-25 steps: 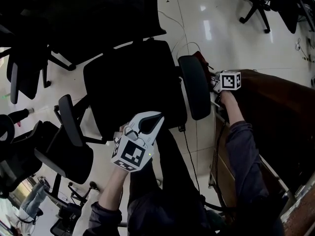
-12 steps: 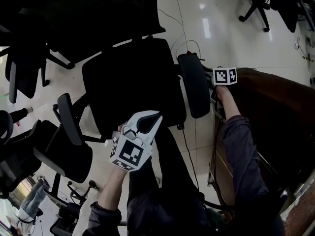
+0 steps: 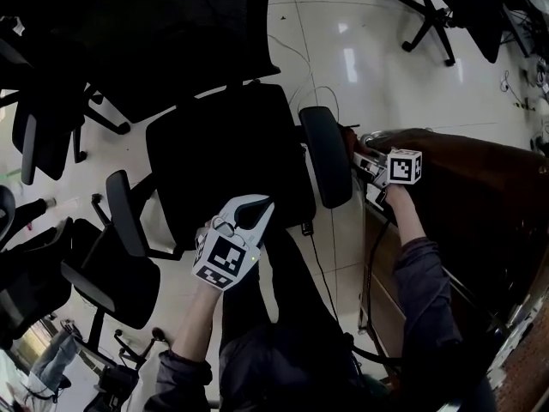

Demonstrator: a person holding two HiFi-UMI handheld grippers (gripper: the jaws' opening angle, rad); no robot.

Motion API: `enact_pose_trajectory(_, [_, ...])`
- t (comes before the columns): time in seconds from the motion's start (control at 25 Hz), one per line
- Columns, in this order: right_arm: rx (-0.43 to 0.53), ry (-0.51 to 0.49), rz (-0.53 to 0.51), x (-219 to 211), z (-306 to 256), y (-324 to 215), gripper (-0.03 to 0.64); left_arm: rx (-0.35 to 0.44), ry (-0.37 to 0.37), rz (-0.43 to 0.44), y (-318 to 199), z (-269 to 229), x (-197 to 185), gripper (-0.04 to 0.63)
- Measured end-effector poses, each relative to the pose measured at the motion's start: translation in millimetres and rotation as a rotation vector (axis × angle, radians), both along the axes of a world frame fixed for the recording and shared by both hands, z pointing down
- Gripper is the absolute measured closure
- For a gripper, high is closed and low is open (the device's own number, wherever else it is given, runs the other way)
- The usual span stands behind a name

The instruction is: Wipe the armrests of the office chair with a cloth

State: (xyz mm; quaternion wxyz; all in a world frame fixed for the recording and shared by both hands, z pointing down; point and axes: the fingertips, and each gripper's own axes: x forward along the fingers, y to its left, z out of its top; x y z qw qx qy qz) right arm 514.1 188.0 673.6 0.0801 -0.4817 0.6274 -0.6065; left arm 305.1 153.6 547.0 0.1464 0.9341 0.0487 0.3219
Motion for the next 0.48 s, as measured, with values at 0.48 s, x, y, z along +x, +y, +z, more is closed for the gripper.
enact_pose_trajectory(0.48, [-0.083,0.037,-0.022,-4,65,-13,0.597,-0.041,-0.008,0.006,13,4,3,0.581])
